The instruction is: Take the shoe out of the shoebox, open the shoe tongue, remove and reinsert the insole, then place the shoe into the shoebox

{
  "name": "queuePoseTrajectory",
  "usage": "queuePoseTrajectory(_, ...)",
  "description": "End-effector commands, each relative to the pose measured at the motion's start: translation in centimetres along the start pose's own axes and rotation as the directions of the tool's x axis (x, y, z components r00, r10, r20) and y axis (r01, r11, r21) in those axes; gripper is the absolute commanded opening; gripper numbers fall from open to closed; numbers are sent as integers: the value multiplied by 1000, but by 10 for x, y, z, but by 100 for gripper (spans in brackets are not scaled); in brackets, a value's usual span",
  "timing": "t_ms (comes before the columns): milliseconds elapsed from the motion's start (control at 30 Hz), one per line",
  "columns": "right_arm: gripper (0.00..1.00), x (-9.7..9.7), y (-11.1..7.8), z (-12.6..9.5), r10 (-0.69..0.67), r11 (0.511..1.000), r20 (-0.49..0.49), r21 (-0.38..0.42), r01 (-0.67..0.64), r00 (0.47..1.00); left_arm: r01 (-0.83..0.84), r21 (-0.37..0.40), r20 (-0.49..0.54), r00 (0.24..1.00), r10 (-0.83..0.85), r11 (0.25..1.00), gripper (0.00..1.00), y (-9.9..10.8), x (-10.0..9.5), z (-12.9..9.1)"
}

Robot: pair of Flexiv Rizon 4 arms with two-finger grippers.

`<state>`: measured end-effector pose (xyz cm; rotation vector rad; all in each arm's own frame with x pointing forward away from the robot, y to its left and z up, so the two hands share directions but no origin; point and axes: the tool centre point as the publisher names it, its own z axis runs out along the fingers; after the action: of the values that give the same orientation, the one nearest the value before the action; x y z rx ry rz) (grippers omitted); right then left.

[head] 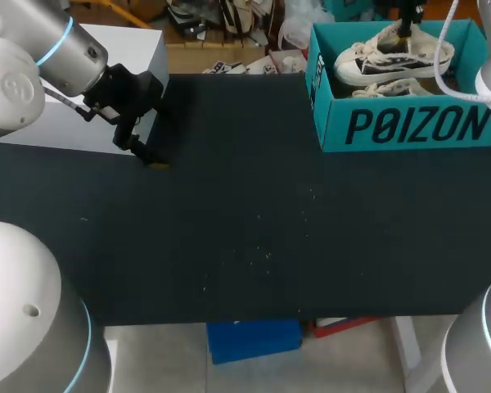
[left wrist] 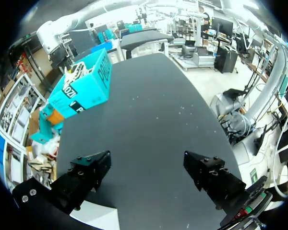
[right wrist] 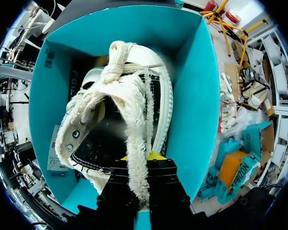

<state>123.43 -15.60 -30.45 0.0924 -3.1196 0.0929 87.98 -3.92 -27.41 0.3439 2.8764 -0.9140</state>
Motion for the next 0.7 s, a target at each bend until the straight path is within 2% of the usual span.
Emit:
queuePoseTrajectory(33, 0, -60, 1, 17, -5, 1000, -265, -2, 4, 964, -1, -3, 0, 1000, 1, 1000, 100, 0, 0, 0)
queuePoseTrajectory(700, 0, -69, 9, 55, -28, 1000, -360, -16, 24, 933, -1, -3, 0, 1000, 1, 1000, 100, 0, 0, 0)
